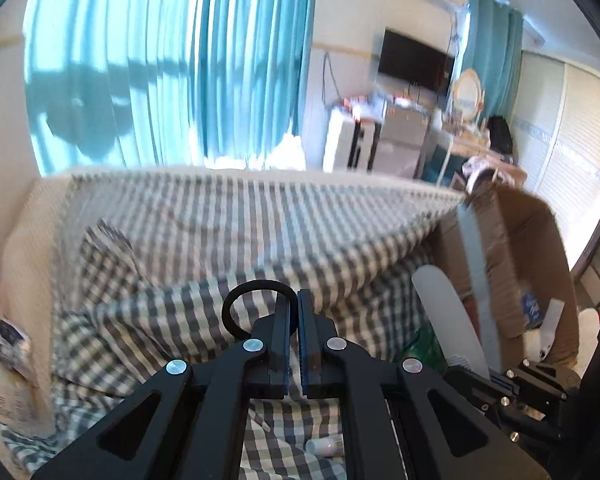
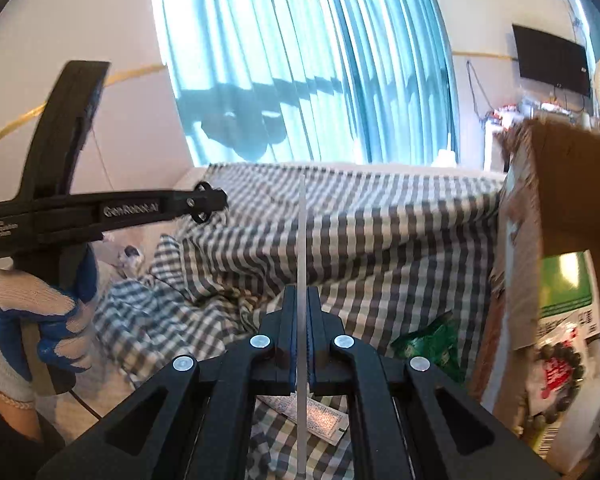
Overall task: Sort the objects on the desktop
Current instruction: 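Lift the hair tie and white comb and carry them over the cardboard box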
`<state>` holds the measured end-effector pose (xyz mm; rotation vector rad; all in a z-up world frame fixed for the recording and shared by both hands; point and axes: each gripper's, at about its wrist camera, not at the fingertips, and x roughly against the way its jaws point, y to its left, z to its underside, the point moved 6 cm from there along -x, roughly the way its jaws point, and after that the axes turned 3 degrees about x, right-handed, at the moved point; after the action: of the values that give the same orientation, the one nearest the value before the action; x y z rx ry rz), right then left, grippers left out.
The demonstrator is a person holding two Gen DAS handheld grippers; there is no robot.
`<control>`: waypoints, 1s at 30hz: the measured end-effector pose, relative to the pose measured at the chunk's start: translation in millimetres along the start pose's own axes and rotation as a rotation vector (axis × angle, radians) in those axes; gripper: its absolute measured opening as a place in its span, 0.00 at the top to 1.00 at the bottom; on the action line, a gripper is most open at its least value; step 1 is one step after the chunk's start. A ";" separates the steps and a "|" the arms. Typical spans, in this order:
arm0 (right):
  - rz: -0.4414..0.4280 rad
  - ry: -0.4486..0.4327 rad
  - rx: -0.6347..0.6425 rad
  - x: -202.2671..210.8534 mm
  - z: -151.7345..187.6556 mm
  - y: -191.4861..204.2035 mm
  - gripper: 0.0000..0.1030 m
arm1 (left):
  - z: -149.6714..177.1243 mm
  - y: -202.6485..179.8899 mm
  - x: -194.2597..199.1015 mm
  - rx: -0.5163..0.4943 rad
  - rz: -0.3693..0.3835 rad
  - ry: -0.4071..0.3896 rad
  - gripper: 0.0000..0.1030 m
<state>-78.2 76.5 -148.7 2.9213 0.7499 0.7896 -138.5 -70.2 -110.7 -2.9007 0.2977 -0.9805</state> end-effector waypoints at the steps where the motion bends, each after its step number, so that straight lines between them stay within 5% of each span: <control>1: 0.003 -0.016 0.003 4.3 -3.1 2.4 0.97 | -2.5 -3.9 9.2 -0.006 0.000 -0.023 0.97; 7: 0.018 -0.096 0.022 38.6 -19.5 13.2 0.97 | -22.5 -22.9 49.5 -0.044 -0.025 -0.122 0.97; 13: 0.046 -0.201 0.031 80.0 -35.9 23.2 0.97 | -32.7 -29.5 93.4 0.054 0.037 -0.225 0.97; 30: 0.176 -0.407 0.062 188.3 -65.6 16.5 0.97 | -51.1 -83.9 178.8 -0.018 -0.054 -0.465 0.97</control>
<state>40.0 141.4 -0.9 3.0797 0.4945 0.1608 -16.7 -24.4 46.5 -3.0477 0.1971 -0.2847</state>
